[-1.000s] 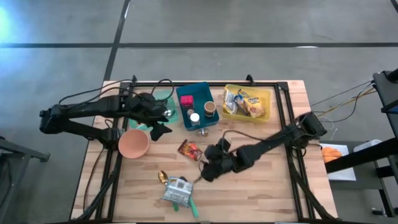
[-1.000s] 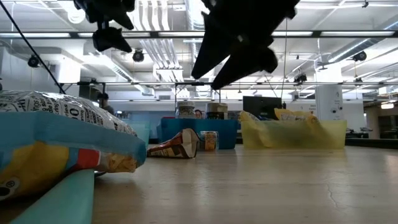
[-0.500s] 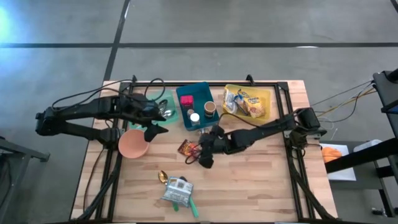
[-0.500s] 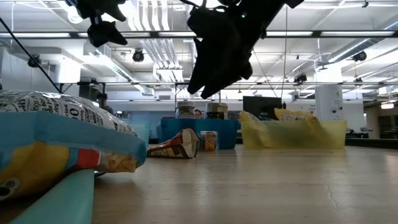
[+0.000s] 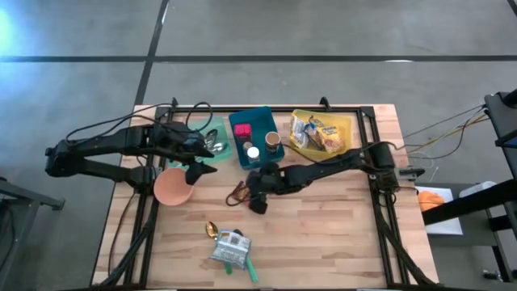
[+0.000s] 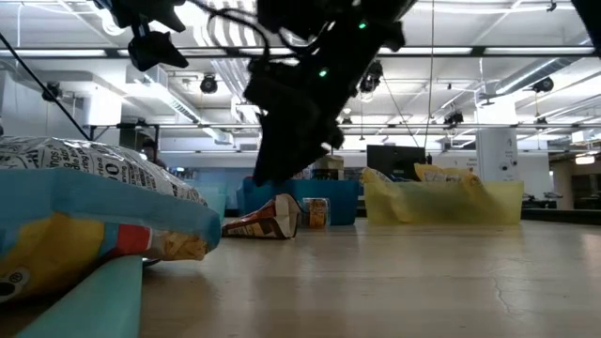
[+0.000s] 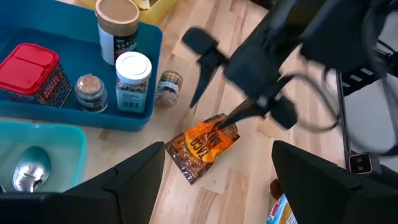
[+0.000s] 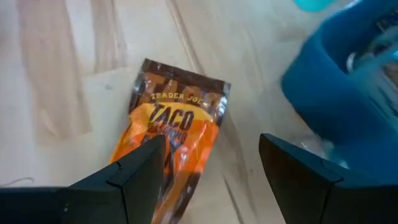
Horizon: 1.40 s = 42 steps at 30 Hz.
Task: Pick & Place Food Item
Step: Put the orange seasoning bag into the blue bin
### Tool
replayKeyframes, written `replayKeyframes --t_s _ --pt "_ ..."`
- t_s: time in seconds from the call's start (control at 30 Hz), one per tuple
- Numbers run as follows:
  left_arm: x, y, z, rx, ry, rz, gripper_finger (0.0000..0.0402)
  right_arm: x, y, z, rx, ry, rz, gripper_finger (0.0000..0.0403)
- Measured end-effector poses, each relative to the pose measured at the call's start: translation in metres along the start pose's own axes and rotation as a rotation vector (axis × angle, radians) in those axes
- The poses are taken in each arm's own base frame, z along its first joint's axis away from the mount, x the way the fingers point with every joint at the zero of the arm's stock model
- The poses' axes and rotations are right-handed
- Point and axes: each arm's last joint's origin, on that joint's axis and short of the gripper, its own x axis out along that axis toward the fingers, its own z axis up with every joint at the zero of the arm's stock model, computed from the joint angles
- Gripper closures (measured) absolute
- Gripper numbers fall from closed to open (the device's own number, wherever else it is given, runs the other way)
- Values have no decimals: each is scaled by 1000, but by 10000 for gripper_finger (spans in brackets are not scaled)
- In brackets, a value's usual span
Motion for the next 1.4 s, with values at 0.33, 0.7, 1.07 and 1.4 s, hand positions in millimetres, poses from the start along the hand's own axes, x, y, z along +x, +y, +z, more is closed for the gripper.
replayKeyframes --t_s 0.33,0.7,1.07,1.4 --pt "-9 0 -4 1 -7 -2 98 24 12 10 -63 94 16 145" --pt "-11 2 -12 -3 16 4 98 32 15 0 -13 169 47 145" --pt "-9 3 -14 -7 25 7 98 35 13 -8 86 211 14 145" --pt "-9 3 -14 -8 24 7 98 35 13 -9 154 221 5 211"
